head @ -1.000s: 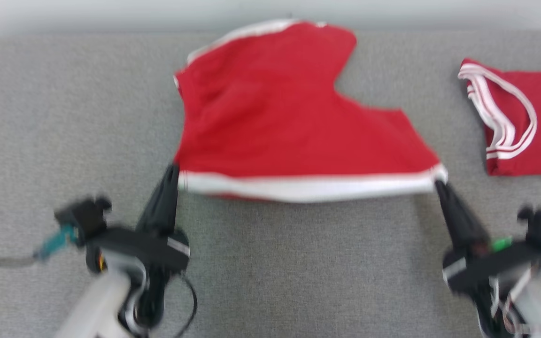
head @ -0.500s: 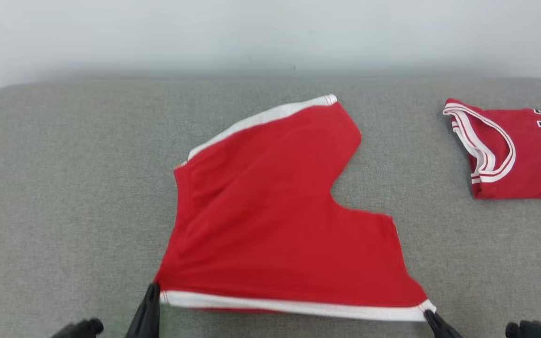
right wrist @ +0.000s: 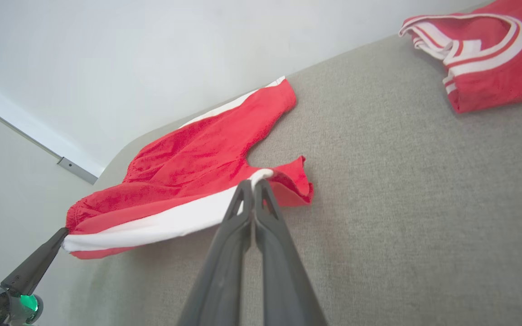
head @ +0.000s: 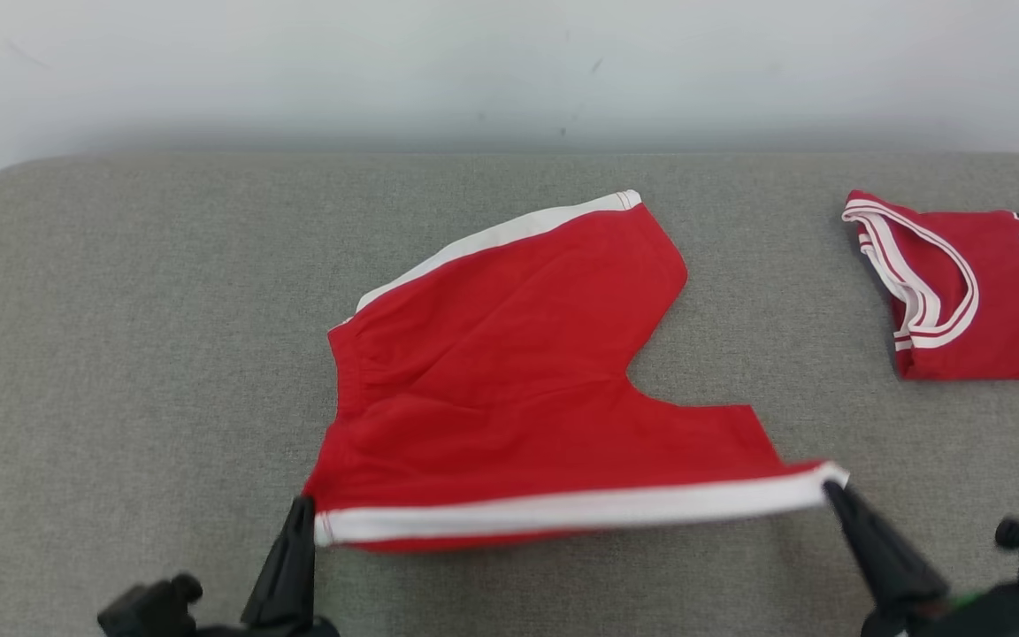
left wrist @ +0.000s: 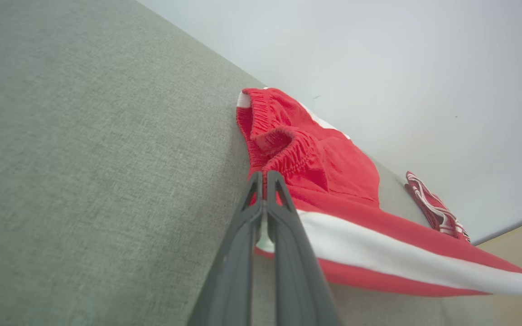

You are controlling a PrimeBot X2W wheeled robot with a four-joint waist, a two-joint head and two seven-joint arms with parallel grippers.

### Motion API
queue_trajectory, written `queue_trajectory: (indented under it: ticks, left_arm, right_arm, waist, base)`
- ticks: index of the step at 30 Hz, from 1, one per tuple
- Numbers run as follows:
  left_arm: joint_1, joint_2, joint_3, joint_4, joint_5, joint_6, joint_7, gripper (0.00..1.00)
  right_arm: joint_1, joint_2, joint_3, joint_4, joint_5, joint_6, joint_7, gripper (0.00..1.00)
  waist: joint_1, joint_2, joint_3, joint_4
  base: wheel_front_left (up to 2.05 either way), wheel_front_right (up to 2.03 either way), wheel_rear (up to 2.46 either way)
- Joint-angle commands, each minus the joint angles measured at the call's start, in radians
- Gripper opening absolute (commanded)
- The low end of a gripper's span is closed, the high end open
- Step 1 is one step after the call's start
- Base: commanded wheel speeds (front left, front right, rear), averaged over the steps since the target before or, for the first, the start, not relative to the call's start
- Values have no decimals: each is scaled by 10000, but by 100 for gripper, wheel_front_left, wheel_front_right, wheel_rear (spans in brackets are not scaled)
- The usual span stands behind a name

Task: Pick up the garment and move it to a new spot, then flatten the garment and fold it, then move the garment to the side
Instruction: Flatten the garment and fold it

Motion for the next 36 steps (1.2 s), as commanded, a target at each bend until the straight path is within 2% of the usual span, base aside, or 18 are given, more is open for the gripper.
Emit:
queue_trajectory:
  ticks: [1,6,12,15,16,21,29,36]
  left_arm:
    - [-235,16,76,-47,-51,-54,-26,0]
    - [-1425,31,127,-84,-355,-219,373,0]
    - [-3516,35,171,643,-683,-339,1208,0]
    - [-4632,-31,86,1339,-786,-361,1651,0]
    - [-5352,-167,76,1903,-930,-403,1879,0]
    - [-6884,-424,125,3453,-1157,-475,2114,0]
    - [-8344,-753,-207,5273,-1194,-589,1820,0]
    - [-8850,-938,-657,5903,-1472,-591,1499,0]
  right_arm:
    - [-324,-33,-113,-18,34,-18,63,0]
    - [-2203,-278,-257,420,-87,-18,524,0]
    - [-5277,-470,111,1951,-396,-19,1052,0]
    - [-6950,-413,396,3133,-484,-19,1209,0]
    - [-7990,-377,548,4048,-576,-19,1279,0]
    - [-10196,-216,1061,6320,-1053,-19,1080,0]
    - [-12426,255,1957,9461,-1663,-19,194,0]
    - [-13298,495,2451,11095,-1844,-19,-593,0]
  waist:
    - [0,0,24,24]
    - [0,0,273,265]
    - [0,0,1084,568]
    - [0,0,1593,746]
    - [0,0,1914,872]
    - [0,0,2568,1095]
    - [0,0,3215,1264]
    - [0,0,3372,1344]
  base:
    - [0,0,0]
    - [0,0,0]
    - [0,0,0]
    - [0,0,0]
    - [0,0,0]
    - [0,0,0]
    - [0,0,0]
    - [0,0,0]
